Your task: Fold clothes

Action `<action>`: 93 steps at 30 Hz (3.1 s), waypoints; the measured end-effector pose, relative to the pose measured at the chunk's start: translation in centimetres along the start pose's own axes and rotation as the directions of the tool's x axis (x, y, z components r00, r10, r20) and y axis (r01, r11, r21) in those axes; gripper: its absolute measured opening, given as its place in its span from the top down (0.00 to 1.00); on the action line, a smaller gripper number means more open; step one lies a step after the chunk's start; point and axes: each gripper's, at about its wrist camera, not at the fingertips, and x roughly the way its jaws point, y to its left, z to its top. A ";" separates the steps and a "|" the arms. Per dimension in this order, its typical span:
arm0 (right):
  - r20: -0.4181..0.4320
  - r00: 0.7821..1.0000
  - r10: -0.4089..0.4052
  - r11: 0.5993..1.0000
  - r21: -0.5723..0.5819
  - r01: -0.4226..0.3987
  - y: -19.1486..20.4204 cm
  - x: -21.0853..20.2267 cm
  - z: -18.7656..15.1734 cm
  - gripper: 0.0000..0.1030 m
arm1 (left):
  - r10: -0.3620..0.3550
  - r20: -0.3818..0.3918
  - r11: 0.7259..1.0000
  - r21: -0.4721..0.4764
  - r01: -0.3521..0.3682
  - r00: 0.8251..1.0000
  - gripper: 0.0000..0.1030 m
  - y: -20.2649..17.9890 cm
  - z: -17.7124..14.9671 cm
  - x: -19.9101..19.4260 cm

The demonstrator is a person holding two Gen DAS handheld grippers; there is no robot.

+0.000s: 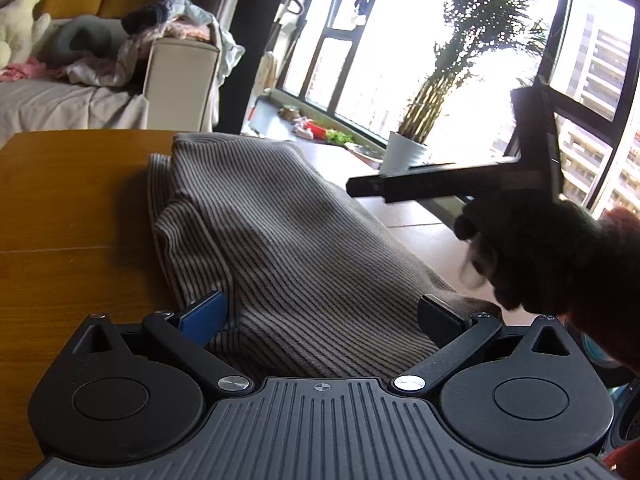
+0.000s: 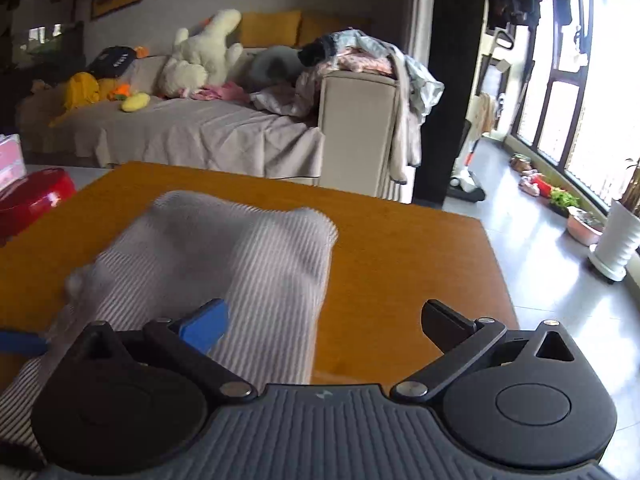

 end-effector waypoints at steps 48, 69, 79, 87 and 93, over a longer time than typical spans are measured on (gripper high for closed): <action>-0.022 0.950 0.312 0.936 -0.167 -0.311 9.9 -10.0 -6.3 0.21 | 0.304 0.028 0.746 0.615 -0.256 0.952 0.00 -5.7 -3.7 -2.7; -0.036 0.986 0.162 0.836 -0.525 -0.156 12.1 -14.2 -9.9 0.79 | 0.187 0.146 0.953 0.214 -0.216 0.971 0.00 0.4 3.0 -10.6; -0.053 0.975 0.215 0.761 -0.617 -0.201 11.5 -22.5 -5.6 0.83 | 0.089 -0.025 0.925 0.373 -0.073 0.996 0.00 0.3 3.0 -1.2; -0.006 0.980 0.201 0.747 -0.646 -0.157 9.0 -18.6 2.1 0.84 | 0.024 -0.097 0.953 0.303 0.007 0.995 0.00 4.0 2.8 0.7; -0.082 0.968 0.235 0.772 -0.589 -0.238 7.6 -6.6 3.4 0.90 | 0.046 -0.092 0.965 0.261 -0.021 0.995 0.02 5.6 3.2 -0.3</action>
